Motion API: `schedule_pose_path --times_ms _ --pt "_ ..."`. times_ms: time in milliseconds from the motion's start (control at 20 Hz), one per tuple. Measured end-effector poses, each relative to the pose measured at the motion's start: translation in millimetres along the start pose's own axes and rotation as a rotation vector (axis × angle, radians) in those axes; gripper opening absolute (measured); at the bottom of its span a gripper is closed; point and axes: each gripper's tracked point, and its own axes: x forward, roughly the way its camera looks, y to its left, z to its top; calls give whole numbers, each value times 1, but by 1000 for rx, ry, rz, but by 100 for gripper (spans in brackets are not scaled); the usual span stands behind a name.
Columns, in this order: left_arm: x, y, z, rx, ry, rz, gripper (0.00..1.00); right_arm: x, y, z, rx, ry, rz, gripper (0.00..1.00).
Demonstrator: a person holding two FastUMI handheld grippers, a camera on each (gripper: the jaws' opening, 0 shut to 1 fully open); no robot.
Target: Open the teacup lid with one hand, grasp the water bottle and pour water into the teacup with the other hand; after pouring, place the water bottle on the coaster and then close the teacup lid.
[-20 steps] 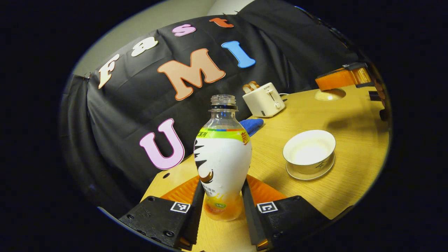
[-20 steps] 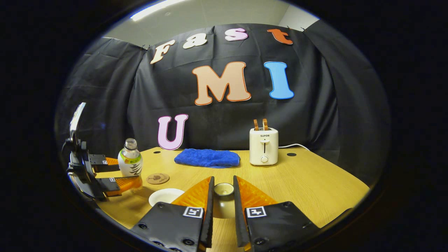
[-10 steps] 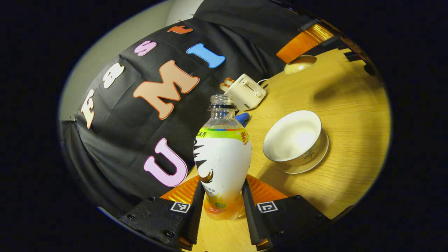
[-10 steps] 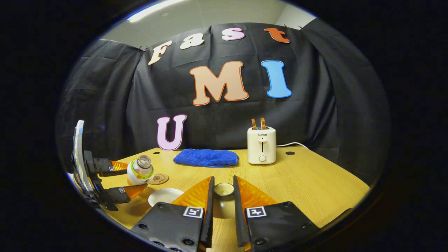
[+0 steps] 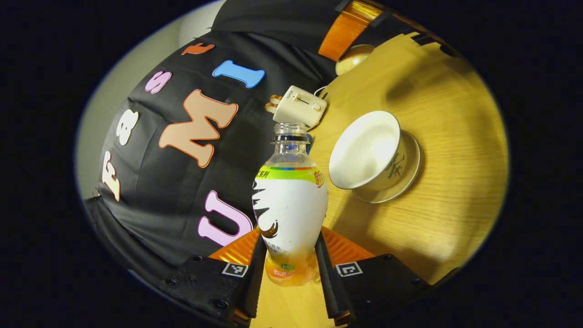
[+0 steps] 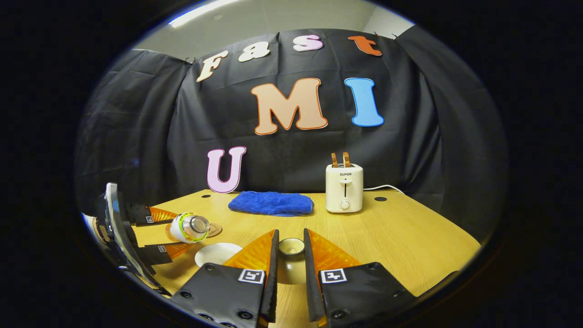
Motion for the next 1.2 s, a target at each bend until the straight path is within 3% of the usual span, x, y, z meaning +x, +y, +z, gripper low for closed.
schedule_pose_path --times_ms 1200 --pt "-6 23 3 595 41 28 55 4 -1 -7 -4 14 -3 31"
